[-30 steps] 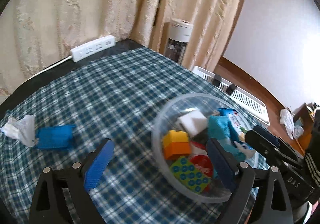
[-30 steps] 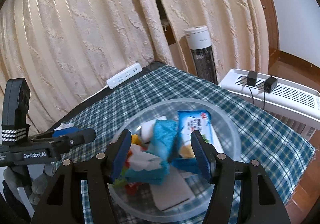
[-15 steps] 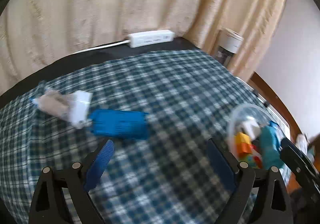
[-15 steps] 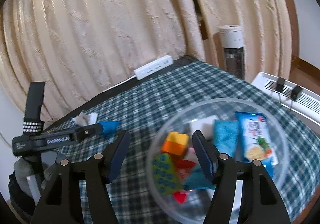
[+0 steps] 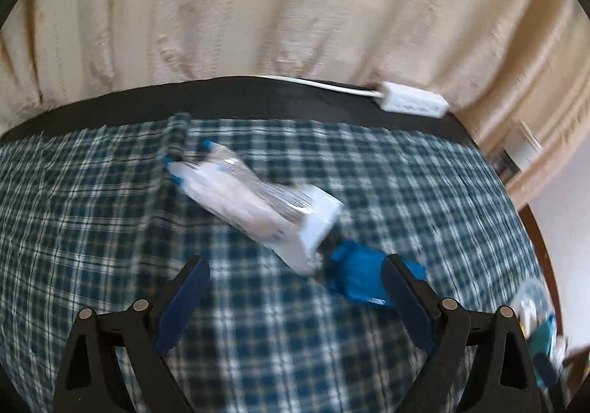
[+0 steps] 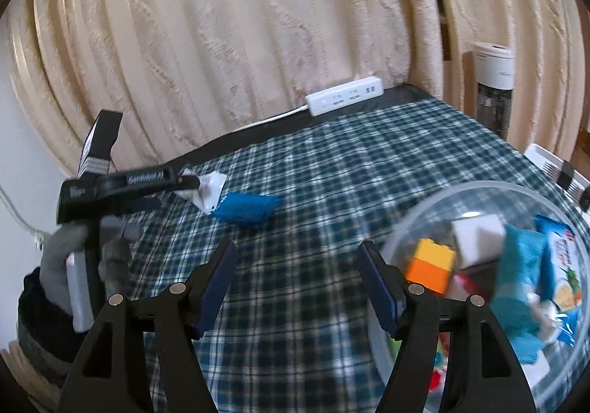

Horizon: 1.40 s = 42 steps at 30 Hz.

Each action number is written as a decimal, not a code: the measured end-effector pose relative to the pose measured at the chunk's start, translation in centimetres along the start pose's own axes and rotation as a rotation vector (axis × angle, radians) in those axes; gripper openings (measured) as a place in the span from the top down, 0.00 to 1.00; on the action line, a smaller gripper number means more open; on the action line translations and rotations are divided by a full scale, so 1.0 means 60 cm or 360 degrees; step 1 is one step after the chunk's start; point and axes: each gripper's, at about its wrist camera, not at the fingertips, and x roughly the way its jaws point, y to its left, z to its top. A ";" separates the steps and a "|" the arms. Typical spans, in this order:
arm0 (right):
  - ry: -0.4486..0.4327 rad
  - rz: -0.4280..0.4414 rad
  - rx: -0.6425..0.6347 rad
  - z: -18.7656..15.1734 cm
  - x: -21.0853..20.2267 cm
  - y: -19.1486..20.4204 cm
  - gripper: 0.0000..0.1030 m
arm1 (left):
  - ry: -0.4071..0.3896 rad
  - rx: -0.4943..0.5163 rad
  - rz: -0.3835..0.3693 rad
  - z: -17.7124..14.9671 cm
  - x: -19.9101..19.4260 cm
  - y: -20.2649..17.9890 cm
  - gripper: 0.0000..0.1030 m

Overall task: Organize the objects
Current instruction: 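Withdraw both open grippers from the bowl toward the remaining packets, then grasp the white wet-wipe packet with the left gripper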

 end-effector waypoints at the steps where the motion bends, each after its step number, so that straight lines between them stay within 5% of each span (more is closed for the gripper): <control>1: 0.0009 0.0006 -0.0006 0.002 0.005 0.003 0.33 | 0.0003 -0.0027 0.0004 0.006 0.003 0.007 0.07; 10: 0.0082 0.0045 -0.0036 0.006 0.053 0.028 0.33 | 0.0083 -0.0308 -0.0030 0.049 0.054 0.057 0.07; 22: 0.0151 0.0065 -0.0047 0.003 0.090 0.039 0.33 | 0.0101 -0.0445 -0.0018 0.072 0.109 0.067 0.07; 34: 0.0192 0.0054 -0.0057 -0.002 0.109 0.045 0.33 | 0.0081 -0.0219 0.0137 0.066 0.120 0.046 0.09; 42: 0.0204 0.0029 -0.0086 0.004 0.113 0.051 0.33 | 0.0110 -0.0015 0.0175 0.053 0.113 0.034 0.34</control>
